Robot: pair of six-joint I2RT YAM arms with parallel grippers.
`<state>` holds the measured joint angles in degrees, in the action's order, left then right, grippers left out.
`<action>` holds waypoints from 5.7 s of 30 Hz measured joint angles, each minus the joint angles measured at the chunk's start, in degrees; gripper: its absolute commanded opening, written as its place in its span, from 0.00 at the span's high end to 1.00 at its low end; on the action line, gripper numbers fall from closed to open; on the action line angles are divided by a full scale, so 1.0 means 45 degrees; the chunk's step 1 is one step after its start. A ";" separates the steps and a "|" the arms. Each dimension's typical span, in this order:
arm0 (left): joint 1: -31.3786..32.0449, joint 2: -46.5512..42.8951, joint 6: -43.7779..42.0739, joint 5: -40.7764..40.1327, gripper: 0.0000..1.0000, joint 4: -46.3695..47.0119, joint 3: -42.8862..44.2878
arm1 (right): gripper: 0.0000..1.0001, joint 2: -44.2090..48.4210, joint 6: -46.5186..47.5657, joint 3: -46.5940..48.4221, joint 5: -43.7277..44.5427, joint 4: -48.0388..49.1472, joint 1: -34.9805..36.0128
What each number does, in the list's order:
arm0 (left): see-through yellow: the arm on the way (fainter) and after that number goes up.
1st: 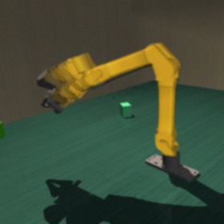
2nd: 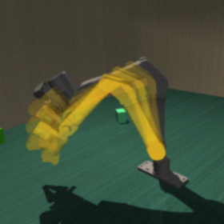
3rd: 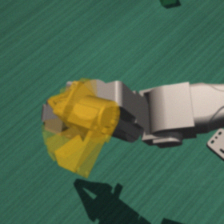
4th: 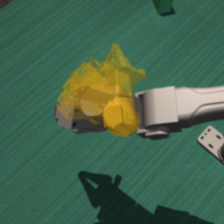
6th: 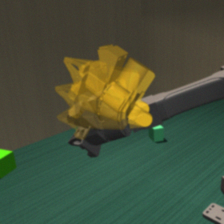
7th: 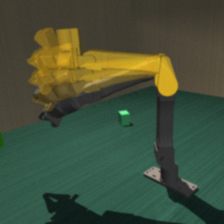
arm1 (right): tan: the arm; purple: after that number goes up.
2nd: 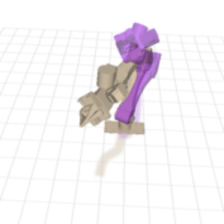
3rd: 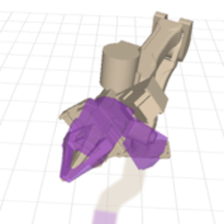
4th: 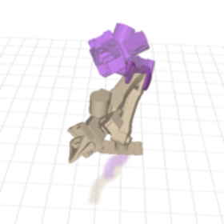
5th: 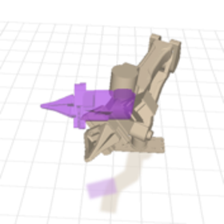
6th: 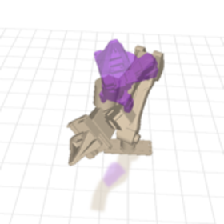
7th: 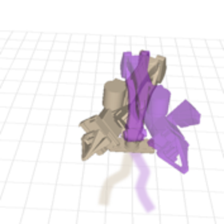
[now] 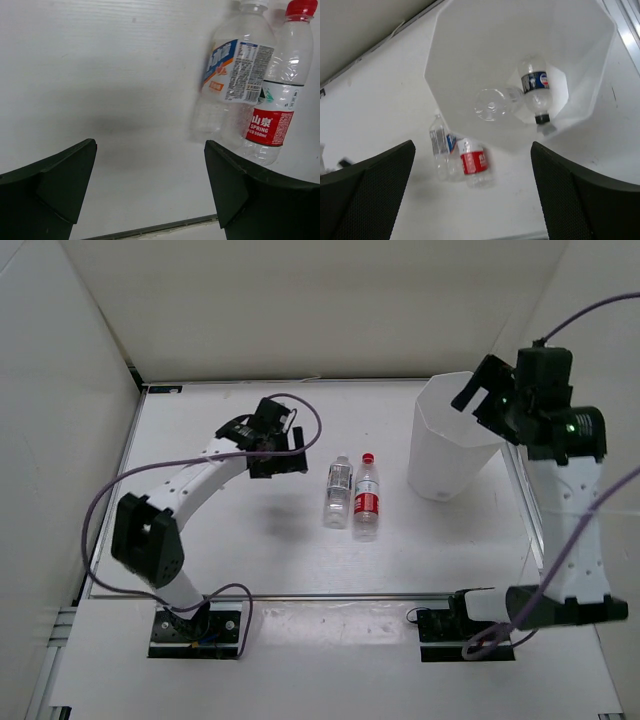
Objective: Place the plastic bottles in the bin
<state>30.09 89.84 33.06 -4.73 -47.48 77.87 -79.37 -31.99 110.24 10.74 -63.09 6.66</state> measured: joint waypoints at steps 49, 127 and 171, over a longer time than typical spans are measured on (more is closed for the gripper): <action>0.1642 0.5955 -0.0248 0.1967 0.23 0.4211 1.5412 | 0.03 0.3774 -0.0801 -0.0724 -0.1676 -0.3084 0.0024; 0.3390 0.4221 -0.1399 0.1812 0.26 0.6203 0.6363 | 0.01 0.7077 0.0199 -0.2934 -0.2890 -0.3381 0.0015; 0.7572 -0.5673 -0.4007 -0.7441 0.00 0.6416 0.1545 | 0.01 0.6071 0.1258 -0.4891 -0.2618 -0.2045 0.0015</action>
